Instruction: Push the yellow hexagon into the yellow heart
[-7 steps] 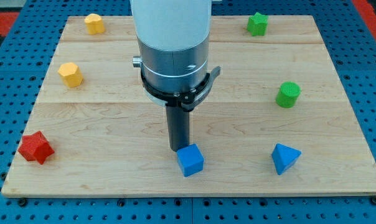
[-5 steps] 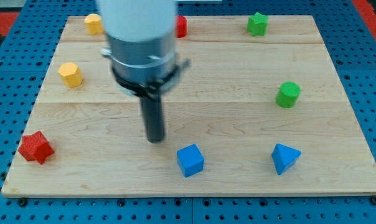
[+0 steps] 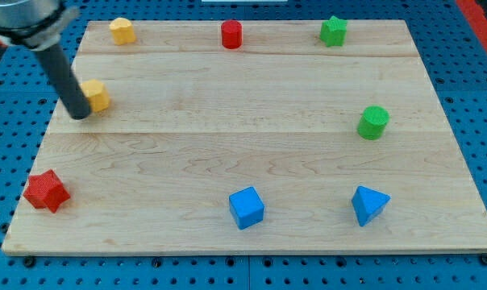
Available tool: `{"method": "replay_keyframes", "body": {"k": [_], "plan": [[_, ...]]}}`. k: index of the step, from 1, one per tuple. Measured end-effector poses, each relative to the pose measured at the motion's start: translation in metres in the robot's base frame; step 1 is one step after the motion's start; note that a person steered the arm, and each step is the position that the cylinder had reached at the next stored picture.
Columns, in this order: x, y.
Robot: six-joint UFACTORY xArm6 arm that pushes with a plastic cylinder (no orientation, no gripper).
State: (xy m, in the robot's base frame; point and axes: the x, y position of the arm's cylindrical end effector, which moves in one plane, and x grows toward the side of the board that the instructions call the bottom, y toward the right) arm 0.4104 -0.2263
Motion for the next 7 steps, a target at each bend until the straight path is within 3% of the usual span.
{"method": "replay_keyframes", "body": {"k": [2,3,6,7], "plan": [[-0.059,0.015],[-0.044,0.026],[-0.106,0.011],[-0.078,0.012]]}}
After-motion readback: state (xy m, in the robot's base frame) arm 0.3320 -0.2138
